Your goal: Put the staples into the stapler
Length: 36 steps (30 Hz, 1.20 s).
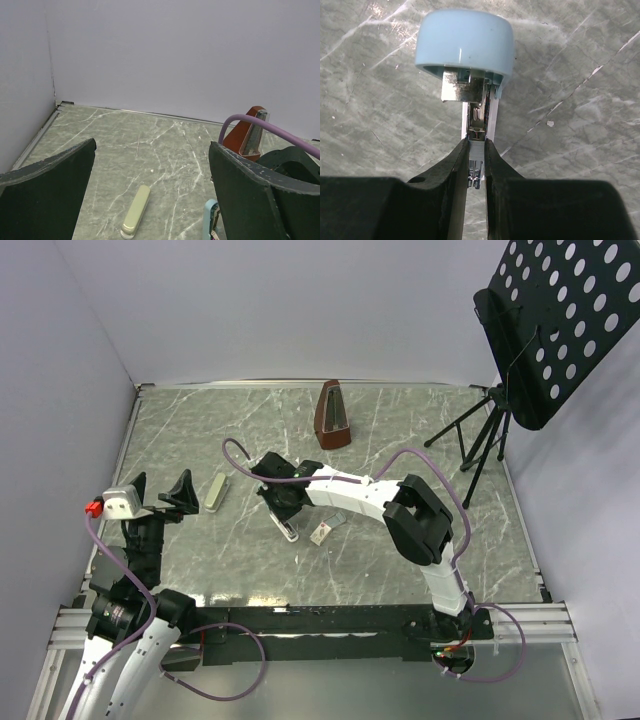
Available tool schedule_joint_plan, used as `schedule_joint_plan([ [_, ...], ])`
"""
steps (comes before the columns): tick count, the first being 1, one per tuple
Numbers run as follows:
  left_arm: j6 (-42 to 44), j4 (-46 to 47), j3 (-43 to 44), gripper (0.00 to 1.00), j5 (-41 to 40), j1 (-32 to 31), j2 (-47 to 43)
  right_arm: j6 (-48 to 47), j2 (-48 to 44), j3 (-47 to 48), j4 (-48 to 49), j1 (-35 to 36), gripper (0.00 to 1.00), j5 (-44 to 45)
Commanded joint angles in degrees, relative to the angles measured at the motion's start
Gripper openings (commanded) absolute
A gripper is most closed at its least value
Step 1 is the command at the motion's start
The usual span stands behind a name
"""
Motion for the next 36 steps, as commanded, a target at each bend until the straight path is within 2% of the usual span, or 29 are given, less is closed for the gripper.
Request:
schedule_joint_plan([
  [1,-0.6,1.2,-0.1,0.99,-0.6,0.4,-0.3,0.5,-2.6,0.2,2.1,0.4,0.15,0.6],
  [22,-0.7,1.1,-0.1,0.99,-0.5,0.4,-0.4,0.5,-0.9,0.8,-0.3,0.4,0.14,-0.4],
  [36,-0.7,1.1,0.0,0.99,-0.5,0.4,-0.5,0.5,-4.7,-0.3,1.8,0.3,0.13,0.5],
])
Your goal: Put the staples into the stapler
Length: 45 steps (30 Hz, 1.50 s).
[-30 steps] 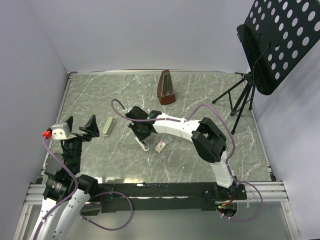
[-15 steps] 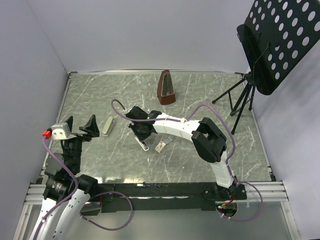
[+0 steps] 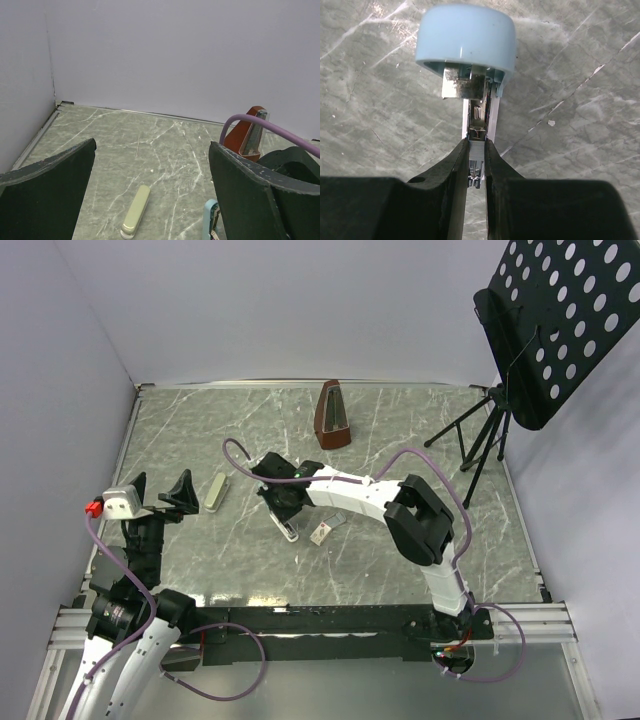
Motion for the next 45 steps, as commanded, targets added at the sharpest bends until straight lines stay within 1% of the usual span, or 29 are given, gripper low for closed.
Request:
schedule_joint_plan([
  [1,-0.7,1.1,0.0,0.99,-0.5,0.4,-0.4,0.4,-5.0,-0.1,1.7,0.3,0.13,0.7],
  [6,-0.8,1.2,0.0,0.99,-0.4,0.5,-0.6,0.4,-5.6,-0.4,2.3,0.3,0.13,-0.1],
  [18,-0.8,1.1,-0.1,0.99,-0.3,0.4,-0.7,0.6,-2.1,0.0,0.9,0.3,0.14,-1.6],
  [32,-0.7,1.0,0.0,0.99,-0.4,0.4,-0.5,0.8,0.2,0.2,-0.1,0.3,0.13,-0.6],
  [45,-0.7,0.9,0.0,1.00,-0.5,0.4,-0.4,0.8,-1.3,-0.2,0.2,0.3,0.13,0.1],
])
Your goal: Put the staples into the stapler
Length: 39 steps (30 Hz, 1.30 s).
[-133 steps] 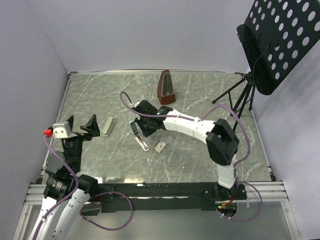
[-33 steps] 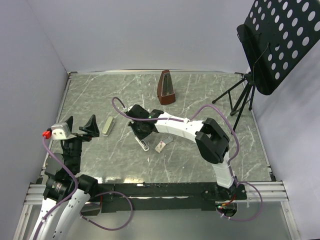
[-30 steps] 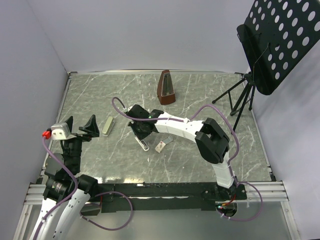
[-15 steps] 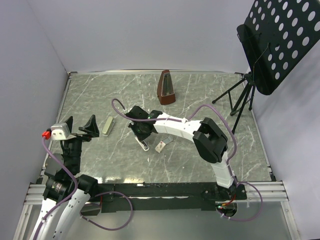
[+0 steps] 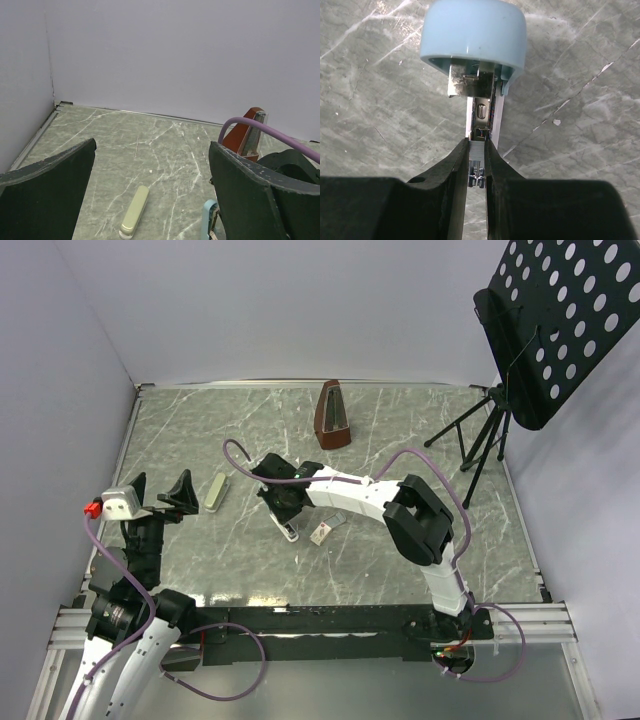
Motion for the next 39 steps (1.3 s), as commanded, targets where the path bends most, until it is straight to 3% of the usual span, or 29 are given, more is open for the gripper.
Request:
schedule_joint_plan([
  [1,-0.3,0.9,0.0,0.99,-0.4,0.4,-0.3,0.4,-1.5,0.0,0.4,0.2,0.13,1.0],
  [12,-0.4,1.0,0.0,0.99,-0.4,0.4,-0.2,-0.1,-4.8,-1.0,2.5,0.3,0.12,0.8],
  [39,-0.4,1.1,0.0,0.99,-0.2,0.4,-0.3,-0.2,-1.2,0.0,0.6,0.3,0.11,0.3],
])
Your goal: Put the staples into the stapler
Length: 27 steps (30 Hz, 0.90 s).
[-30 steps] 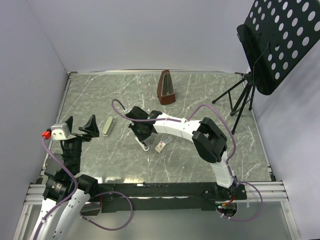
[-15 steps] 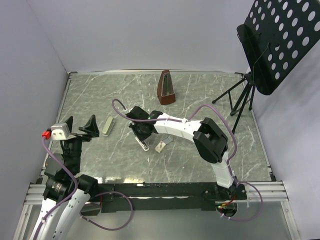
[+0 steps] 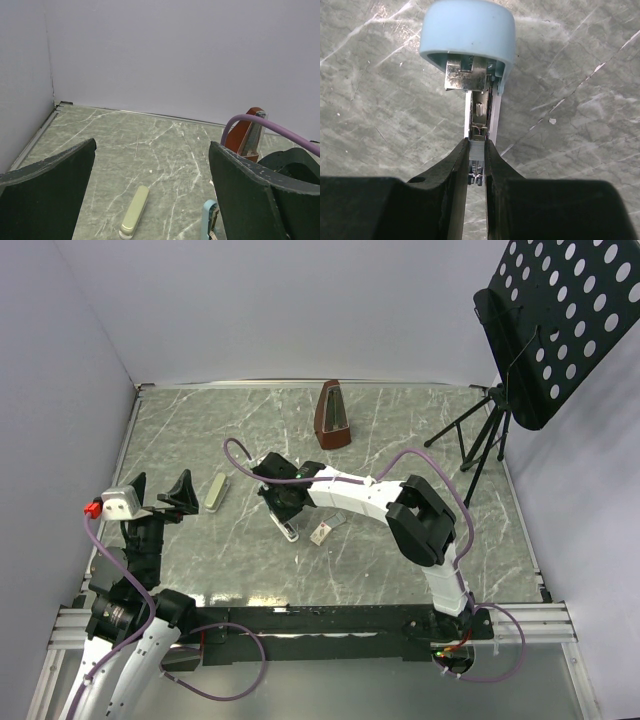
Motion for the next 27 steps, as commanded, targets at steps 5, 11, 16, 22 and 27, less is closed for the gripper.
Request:
schedule_joint_plan([
  [5,-0.4,1.1,0.0,0.99,-0.2,0.4,-0.3,-0.2,0.3,0.9,-0.5,0.3,0.12,-0.4],
  [11,-0.4,1.1,-0.1,1.00,-0.2,0.4,-0.3,-0.1,0.7,1.0,-0.7,0.2,0.12,-0.3],
  [16,-0.3,1.1,-0.1,0.99,-0.2,0.5,-0.2,0.0,0.7,0.8,-0.7,0.3,0.11,-0.3],
  [22,-0.4,1.0,-0.1,0.99,-0.1,0.4,-0.3,0.0,0.8,0.8,-0.9,0.2,0.11,-0.2],
  [27,-0.3,1.1,-0.1,0.99,0.0,0.4,-0.3,0.0,1.2,0.9,-1.6,0.2,0.12,-0.1],
])
